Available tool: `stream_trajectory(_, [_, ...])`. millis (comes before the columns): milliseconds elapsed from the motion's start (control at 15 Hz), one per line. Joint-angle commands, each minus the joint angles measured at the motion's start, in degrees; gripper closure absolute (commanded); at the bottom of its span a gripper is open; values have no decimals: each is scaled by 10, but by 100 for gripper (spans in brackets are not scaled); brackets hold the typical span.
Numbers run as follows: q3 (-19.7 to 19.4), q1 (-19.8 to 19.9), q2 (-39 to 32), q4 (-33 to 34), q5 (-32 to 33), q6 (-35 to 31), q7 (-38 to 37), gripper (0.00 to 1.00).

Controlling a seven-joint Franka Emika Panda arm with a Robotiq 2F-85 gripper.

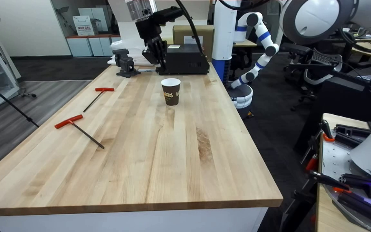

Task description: Pick up the pen from the table and put it in the cup.

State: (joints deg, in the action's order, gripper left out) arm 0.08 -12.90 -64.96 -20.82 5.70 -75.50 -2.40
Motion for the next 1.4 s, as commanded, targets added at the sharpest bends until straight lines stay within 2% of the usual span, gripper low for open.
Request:
stream_trajectory(0, [1, 6, 17, -16, -20, 30, -52, 97])
stream_trajectory(533, [1, 18, 13, -22, -45, 101, -158, 97])
stream_trajectory(600, [6, 22, -3, 6, -46, 121, -169, 97])
stream_trajectory(667, [2, 22, 9, -16, -51, 123, -178, 97])
stream_trajectory(733, [6, 26, -5, 6, -50, 140, -185, 97])
stream_trajectory(800, [2, 28, 6, -14, -56, 139, -192, 97])
stream_trajectory(867, [6, 32, -8, 8, -54, 153, -198, 97])
stream_trajectory(1333, [4, 50, -18, 5, -52, 177, -207, 97])
